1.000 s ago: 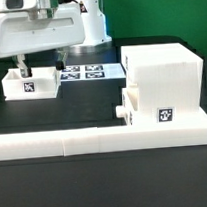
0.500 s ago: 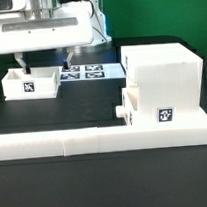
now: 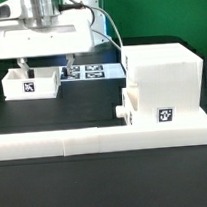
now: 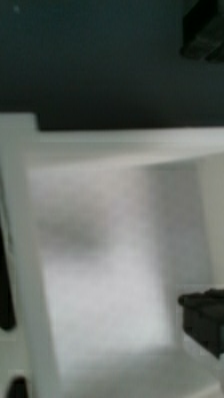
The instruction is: Assemble drawer
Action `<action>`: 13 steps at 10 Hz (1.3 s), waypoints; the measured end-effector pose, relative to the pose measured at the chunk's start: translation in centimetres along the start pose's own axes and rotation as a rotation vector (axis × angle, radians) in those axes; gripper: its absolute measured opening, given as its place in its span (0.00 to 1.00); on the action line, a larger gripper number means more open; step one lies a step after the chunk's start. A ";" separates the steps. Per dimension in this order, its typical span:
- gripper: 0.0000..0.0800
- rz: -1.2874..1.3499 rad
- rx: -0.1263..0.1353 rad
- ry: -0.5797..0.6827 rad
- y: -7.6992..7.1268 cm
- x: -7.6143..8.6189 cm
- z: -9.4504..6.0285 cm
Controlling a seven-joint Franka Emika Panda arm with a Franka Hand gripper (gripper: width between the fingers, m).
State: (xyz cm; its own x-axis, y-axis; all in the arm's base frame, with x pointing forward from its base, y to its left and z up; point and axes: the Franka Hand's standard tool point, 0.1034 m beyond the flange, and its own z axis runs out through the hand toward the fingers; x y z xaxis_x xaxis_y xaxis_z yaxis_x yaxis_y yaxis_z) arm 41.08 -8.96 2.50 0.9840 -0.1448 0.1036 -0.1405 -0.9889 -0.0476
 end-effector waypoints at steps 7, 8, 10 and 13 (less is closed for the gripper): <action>0.81 -0.098 -0.017 0.008 0.1 -2.1 1.8; 0.81 -0.098 -0.017 0.008 0.1 -2.1 1.8; 0.68 -0.098 -0.017 0.008 0.1 -2.1 1.8; 0.09 -0.098 -0.017 0.008 0.1 -2.1 1.8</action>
Offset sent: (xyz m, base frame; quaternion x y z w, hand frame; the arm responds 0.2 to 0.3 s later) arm -0.0185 0.0093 -0.0147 -0.0021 -0.0001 -0.0408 0.9992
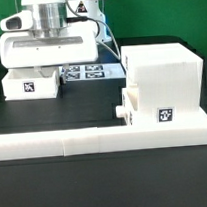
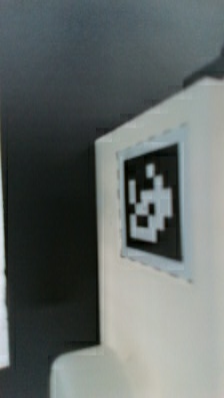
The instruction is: Assemble drawer
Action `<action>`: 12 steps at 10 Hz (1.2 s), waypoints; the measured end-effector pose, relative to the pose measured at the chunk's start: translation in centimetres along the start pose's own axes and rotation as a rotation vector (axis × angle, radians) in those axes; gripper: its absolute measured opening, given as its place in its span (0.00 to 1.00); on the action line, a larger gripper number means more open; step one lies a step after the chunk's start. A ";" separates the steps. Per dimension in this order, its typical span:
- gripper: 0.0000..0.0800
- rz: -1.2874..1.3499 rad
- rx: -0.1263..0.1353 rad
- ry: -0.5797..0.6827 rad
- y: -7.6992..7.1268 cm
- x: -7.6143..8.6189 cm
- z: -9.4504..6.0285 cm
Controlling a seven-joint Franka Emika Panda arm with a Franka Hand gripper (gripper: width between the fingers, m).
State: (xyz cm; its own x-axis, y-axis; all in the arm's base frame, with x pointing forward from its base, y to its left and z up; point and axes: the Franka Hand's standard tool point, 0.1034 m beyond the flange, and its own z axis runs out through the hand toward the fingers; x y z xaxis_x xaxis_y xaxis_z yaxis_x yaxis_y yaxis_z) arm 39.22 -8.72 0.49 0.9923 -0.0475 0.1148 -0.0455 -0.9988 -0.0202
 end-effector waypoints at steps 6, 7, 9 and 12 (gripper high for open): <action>0.05 0.000 0.000 0.000 0.0 0.0 0.0; 0.05 0.000 0.000 0.000 0.0 0.0 0.0; 0.05 -0.028 0.015 -0.008 -1.2 1.1 -0.7; 0.05 -0.075 0.045 0.001 -3.5 5.2 -2.8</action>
Offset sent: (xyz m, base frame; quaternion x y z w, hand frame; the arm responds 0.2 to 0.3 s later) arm 0.0000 0.0000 0.0000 0.0000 0.0000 0.0000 1.0000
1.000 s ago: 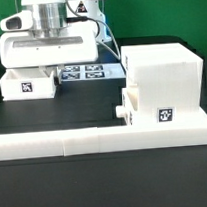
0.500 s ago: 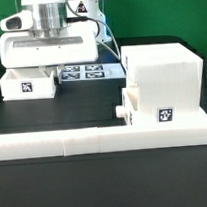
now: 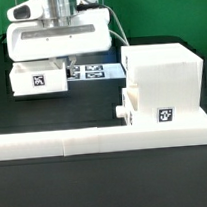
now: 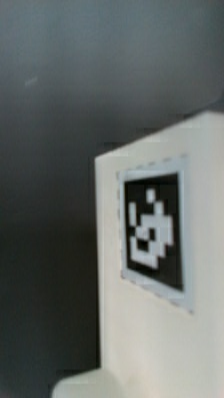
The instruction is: Assemble drawer
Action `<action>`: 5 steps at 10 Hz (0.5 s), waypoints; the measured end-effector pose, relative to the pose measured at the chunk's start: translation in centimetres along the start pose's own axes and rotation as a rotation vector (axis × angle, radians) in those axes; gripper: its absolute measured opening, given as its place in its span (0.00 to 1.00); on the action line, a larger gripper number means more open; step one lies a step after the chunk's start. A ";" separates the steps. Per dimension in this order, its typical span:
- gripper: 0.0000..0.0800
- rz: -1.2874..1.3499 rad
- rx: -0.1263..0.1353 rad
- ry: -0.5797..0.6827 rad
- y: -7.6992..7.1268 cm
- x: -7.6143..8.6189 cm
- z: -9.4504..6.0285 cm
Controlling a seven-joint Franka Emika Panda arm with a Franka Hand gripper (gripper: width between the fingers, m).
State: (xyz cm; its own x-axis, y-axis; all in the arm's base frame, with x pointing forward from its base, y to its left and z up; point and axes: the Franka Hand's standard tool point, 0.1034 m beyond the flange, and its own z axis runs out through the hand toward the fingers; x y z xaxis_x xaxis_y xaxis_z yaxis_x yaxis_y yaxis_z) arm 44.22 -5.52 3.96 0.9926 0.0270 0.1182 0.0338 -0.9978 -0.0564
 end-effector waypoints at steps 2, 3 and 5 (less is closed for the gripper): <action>0.05 -0.037 0.015 0.017 -1.0 2.8 -0.6; 0.05 -0.065 0.012 0.018 -0.8 2.6 -0.4; 0.05 -0.082 0.013 0.013 -0.8 2.3 -0.3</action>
Offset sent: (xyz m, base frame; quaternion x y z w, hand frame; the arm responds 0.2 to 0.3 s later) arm 0.0000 0.0000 0.0000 0.0000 0.0000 0.0000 1.0000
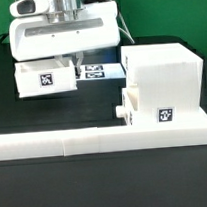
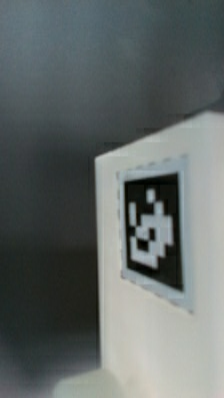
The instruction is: Assemble drawer
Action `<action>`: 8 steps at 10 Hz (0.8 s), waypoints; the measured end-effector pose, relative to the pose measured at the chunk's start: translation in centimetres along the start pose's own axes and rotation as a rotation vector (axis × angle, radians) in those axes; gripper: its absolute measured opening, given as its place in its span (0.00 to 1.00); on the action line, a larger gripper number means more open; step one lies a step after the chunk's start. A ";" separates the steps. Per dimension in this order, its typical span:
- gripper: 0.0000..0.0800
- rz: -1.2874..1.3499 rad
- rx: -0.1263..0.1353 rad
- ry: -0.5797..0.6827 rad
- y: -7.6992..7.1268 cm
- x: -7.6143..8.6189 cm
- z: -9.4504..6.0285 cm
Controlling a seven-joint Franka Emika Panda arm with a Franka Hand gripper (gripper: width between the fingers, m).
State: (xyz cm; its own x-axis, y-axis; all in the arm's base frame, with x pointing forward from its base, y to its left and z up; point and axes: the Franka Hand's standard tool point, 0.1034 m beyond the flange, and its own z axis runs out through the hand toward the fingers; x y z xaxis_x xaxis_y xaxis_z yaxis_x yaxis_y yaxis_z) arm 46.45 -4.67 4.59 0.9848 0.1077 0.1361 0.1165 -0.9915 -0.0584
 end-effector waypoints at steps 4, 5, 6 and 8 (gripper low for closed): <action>0.05 -0.379 -0.001 -0.012 0.6 1.2 -0.2; 0.05 -0.465 0.002 -0.018 0.5 2.1 -0.4; 0.05 -0.568 0.001 -0.026 0.5 2.9 -0.7; 0.05 -0.725 0.001 -0.040 0.3 3.8 -1.0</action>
Offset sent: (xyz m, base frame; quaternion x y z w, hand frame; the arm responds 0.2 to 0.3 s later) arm 0.0291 -0.0032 0.0081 0.0099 -0.0142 -0.2911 0.9565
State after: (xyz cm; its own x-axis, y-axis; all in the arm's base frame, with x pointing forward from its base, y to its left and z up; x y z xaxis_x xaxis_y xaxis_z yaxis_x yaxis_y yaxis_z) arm 50.11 -4.63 6.11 0.6641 0.7403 0.1043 0.7417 -0.6699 0.0320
